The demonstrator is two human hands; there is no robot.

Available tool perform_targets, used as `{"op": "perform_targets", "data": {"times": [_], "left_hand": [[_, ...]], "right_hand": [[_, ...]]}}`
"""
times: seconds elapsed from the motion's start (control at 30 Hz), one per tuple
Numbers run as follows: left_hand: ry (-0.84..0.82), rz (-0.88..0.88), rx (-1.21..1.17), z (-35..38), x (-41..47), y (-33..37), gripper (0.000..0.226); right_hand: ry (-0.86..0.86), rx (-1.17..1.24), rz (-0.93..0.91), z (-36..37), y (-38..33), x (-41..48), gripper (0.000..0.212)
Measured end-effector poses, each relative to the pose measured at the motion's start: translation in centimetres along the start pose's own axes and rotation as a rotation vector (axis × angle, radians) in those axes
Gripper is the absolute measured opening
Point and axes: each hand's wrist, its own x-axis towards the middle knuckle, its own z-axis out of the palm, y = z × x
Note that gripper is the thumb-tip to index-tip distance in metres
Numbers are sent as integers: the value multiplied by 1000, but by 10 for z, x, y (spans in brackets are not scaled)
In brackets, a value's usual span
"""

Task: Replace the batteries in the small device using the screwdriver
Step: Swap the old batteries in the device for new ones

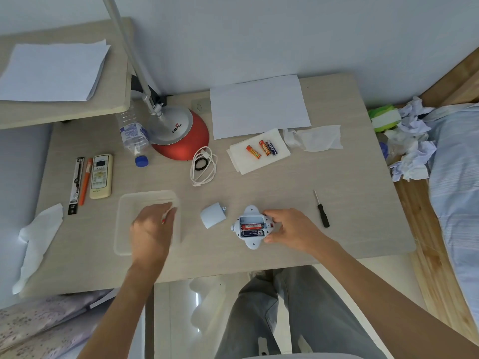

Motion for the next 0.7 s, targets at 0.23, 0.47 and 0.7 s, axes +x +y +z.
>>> {"op": "perform_targets", "data": {"times": [0.23, 0.47, 0.7], "left_hand": [[-148, 328, -256, 10, -25, 101, 50], [-593, 122, -472, 71, -41, 106, 88], [-590, -89, -660, 87, -45, 108, 79]], "right_hand": [[-5, -9, 6, 0, -1, 0, 46], [21, -93, -3, -1, -6, -5, 55], [110, -423, -185, -7, -10, -11, 75]]}}
